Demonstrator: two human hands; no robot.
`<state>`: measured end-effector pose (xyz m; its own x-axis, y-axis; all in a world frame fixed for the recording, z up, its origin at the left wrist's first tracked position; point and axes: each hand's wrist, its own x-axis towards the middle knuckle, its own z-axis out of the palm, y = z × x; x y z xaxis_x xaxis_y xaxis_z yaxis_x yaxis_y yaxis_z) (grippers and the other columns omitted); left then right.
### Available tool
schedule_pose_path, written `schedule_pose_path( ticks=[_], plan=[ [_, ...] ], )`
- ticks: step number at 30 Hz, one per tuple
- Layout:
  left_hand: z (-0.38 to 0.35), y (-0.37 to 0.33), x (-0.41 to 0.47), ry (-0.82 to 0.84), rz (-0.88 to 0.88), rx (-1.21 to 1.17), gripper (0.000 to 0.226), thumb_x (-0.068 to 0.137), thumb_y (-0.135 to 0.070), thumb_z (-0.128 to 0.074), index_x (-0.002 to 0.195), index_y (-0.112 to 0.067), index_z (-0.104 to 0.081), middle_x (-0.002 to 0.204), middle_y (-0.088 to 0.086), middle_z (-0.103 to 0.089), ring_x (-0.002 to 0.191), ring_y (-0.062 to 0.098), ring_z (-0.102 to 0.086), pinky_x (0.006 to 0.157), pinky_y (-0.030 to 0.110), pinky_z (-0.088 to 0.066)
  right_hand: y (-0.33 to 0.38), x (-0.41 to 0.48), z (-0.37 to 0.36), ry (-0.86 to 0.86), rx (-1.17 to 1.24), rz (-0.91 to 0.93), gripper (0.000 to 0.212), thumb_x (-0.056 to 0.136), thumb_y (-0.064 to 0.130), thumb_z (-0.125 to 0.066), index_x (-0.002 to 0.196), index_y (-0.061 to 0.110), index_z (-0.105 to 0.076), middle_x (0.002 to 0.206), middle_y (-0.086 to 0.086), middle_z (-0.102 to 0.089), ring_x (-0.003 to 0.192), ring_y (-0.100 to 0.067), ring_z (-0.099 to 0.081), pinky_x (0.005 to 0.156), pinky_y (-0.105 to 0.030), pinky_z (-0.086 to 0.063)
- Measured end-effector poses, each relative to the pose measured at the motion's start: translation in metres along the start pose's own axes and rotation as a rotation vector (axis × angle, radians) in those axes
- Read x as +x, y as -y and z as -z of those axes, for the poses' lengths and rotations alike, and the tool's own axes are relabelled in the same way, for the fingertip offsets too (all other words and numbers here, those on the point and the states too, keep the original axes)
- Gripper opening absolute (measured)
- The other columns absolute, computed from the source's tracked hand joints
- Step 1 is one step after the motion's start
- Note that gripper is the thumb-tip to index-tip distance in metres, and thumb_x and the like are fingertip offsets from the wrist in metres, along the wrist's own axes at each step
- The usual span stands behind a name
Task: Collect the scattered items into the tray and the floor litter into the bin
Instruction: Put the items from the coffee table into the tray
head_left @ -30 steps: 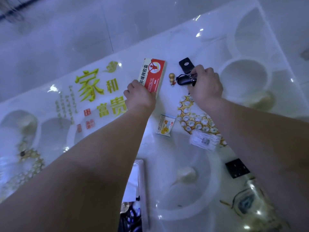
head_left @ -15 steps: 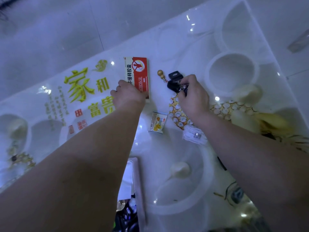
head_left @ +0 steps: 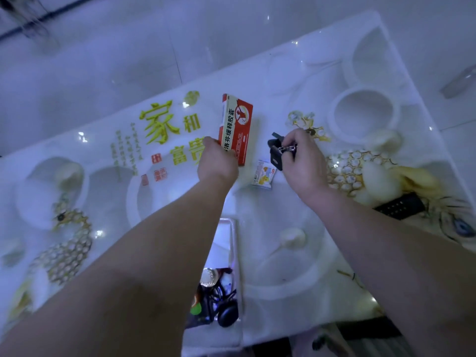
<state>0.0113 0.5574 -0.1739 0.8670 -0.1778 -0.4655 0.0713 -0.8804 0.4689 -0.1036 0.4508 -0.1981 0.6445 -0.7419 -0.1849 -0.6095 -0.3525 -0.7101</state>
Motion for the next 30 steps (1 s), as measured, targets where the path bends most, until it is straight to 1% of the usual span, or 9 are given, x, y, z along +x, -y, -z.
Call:
schedule_pose_path(
  ticks=[4, 6, 8, 13, 16, 18, 22, 25, 30],
  plan=[
    [0.032, 0.024, -0.029, 0.001, -0.034, 0.03, 0.029, 0.093, -0.018, -0.051, 0.117, -0.005, -0.041, 0.114, 0.01, -0.064, 0.103, 0.032, -0.061, 0.072, 0.033, -0.04, 0.022, -0.038, 0.001, -0.005, 0.025, -0.019, 0.019, 0.087, 0.006, -0.046, 0.101, 0.014, -0.054, 0.107, 0.0, -0.06, 0.09, -0.024, -0.058, 0.072, -0.033, -0.042],
    [0.047, 0.038, -0.041, 0.012, -0.051, 0.05, 0.031, 0.093, -0.018, -0.052, 0.118, -0.004, -0.04, 0.116, 0.012, -0.063, 0.106, 0.033, -0.061, 0.075, 0.035, -0.042, 0.034, -0.057, 0.001, -0.001, 0.066, -0.024, 0.017, 0.087, 0.006, -0.046, 0.1, 0.014, -0.054, 0.1, 0.001, -0.058, 0.088, -0.021, -0.056, 0.071, -0.03, -0.039],
    [0.066, 0.057, -0.056, 0.027, -0.065, 0.09, 0.032, 0.094, -0.019, -0.052, 0.118, -0.003, -0.04, 0.117, 0.013, -0.063, 0.106, 0.034, -0.06, 0.075, 0.034, -0.041, 0.049, -0.084, 0.0, 0.016, 0.104, 0.004, 0.015, 0.087, 0.005, -0.046, 0.097, 0.012, -0.054, 0.092, 0.003, -0.055, 0.086, -0.021, -0.054, 0.071, -0.031, -0.039],
    [0.1, 0.101, -0.087, 0.079, -0.099, 0.158, 0.032, 0.094, -0.023, -0.052, 0.117, -0.004, -0.04, 0.115, 0.013, -0.063, 0.104, 0.035, -0.061, 0.076, 0.037, -0.044, 0.071, -0.143, -0.001, 0.097, 0.137, 0.04, 0.015, 0.086, 0.002, -0.048, 0.092, 0.014, -0.055, 0.084, 0.006, -0.052, 0.076, -0.017, -0.047, 0.066, -0.028, -0.035],
    [0.123, 0.126, -0.107, 0.112, -0.115, 0.166, 0.031, 0.094, -0.022, -0.052, 0.116, -0.004, -0.04, 0.114, 0.014, -0.063, 0.101, 0.035, -0.061, 0.077, 0.04, -0.047, 0.082, -0.184, -0.005, 0.184, 0.097, 0.08, 0.019, 0.083, 0.003, -0.05, 0.085, 0.021, -0.054, 0.081, 0.005, -0.055, 0.072, -0.017, -0.049, 0.064, -0.03, -0.039],
    [0.132, 0.138, -0.116, 0.124, -0.124, 0.169, 0.03, 0.095, -0.022, -0.052, 0.115, -0.003, -0.039, 0.113, 0.015, -0.062, 0.099, 0.035, -0.061, 0.074, 0.04, -0.046, 0.088, -0.206, -0.007, 0.259, 0.045, 0.105, 0.023, 0.08, 0.003, -0.052, 0.08, 0.026, -0.052, 0.084, 0.005, -0.058, 0.076, -0.019, -0.055, 0.069, -0.032, -0.045],
    [0.148, 0.159, -0.133, 0.152, -0.134, 0.165, 0.029, 0.094, -0.022, -0.052, 0.114, -0.004, -0.04, 0.113, 0.014, -0.062, 0.098, 0.034, -0.06, 0.071, 0.037, -0.043, 0.094, -0.243, -0.016, 0.397, -0.06, 0.108, 0.025, 0.076, 0.004, -0.053, 0.077, 0.029, -0.054, 0.086, 0.006, -0.061, 0.083, -0.017, -0.058, 0.075, -0.032, -0.048],
    [0.155, 0.174, -0.143, 0.182, -0.14, 0.157, 0.028, 0.094, -0.022, -0.052, 0.113, -0.005, -0.04, 0.113, 0.013, -0.062, 0.095, 0.032, -0.059, 0.072, 0.036, -0.044, 0.095, -0.264, -0.025, 0.454, -0.1, 0.095, 0.025, 0.075, 0.004, -0.052, 0.078, 0.029, -0.053, 0.091, 0.006, -0.063, 0.085, -0.016, -0.058, 0.076, -0.031, -0.048],
    [0.162, 0.196, -0.149, 0.212, -0.129, 0.163, 0.028, 0.095, -0.023, -0.052, 0.114, -0.005, -0.04, 0.117, 0.013, -0.062, 0.099, 0.031, -0.061, 0.07, 0.035, -0.045, 0.088, -0.283, -0.044, 0.541, -0.192, 0.065, 0.026, 0.075, 0.005, -0.05, 0.076, 0.031, -0.052, 0.089, 0.01, -0.06, 0.085, -0.015, -0.058, 0.07, -0.026, -0.043]
  ],
)
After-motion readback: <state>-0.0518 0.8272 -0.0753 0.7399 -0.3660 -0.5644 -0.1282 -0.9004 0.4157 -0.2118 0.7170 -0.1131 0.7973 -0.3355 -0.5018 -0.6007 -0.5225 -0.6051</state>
